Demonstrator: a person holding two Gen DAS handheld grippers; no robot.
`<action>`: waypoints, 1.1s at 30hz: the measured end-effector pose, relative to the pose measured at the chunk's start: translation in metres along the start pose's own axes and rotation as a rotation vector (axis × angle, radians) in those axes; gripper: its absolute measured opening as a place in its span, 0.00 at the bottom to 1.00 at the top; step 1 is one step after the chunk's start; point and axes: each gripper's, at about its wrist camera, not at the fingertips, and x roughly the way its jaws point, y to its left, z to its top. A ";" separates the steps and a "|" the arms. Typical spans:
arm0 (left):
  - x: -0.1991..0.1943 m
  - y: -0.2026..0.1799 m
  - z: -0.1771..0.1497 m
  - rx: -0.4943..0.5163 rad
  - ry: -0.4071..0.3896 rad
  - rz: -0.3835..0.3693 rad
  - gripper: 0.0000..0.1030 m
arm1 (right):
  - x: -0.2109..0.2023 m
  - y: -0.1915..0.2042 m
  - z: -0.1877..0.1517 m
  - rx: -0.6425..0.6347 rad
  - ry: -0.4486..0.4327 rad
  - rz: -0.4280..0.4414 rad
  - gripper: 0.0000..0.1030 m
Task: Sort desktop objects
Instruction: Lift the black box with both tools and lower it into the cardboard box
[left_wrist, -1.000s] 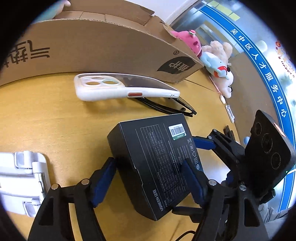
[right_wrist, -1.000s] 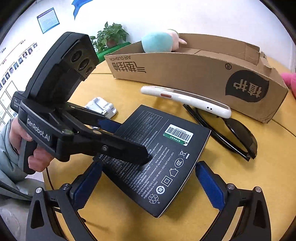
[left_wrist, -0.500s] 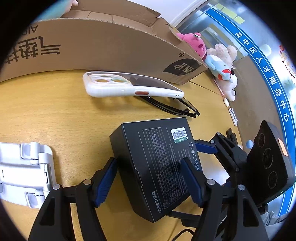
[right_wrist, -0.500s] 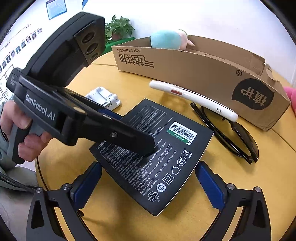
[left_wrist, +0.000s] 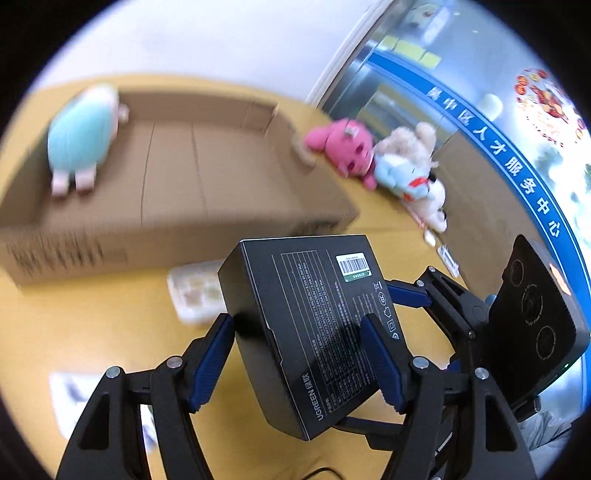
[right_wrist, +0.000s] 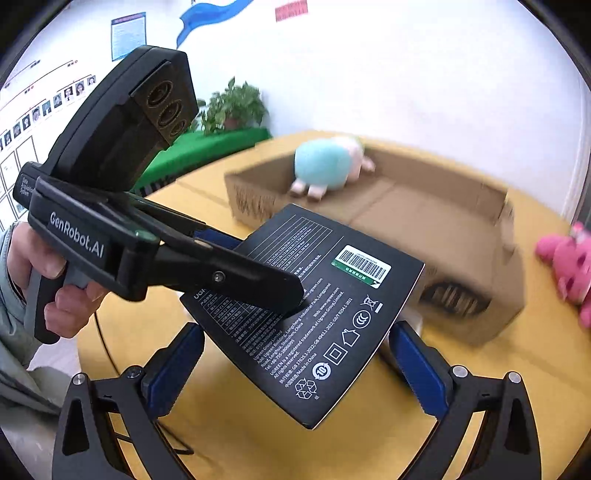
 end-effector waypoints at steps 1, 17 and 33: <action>-0.005 -0.005 0.011 0.029 -0.023 0.017 0.68 | -0.001 -0.001 0.008 -0.012 -0.010 -0.009 0.98; -0.050 0.007 0.138 0.175 -0.235 0.070 0.68 | 0.011 -0.043 0.150 -0.172 -0.170 -0.111 0.98; 0.026 0.098 0.244 0.051 -0.126 0.086 0.62 | 0.115 -0.114 0.247 -0.231 -0.166 -0.129 1.00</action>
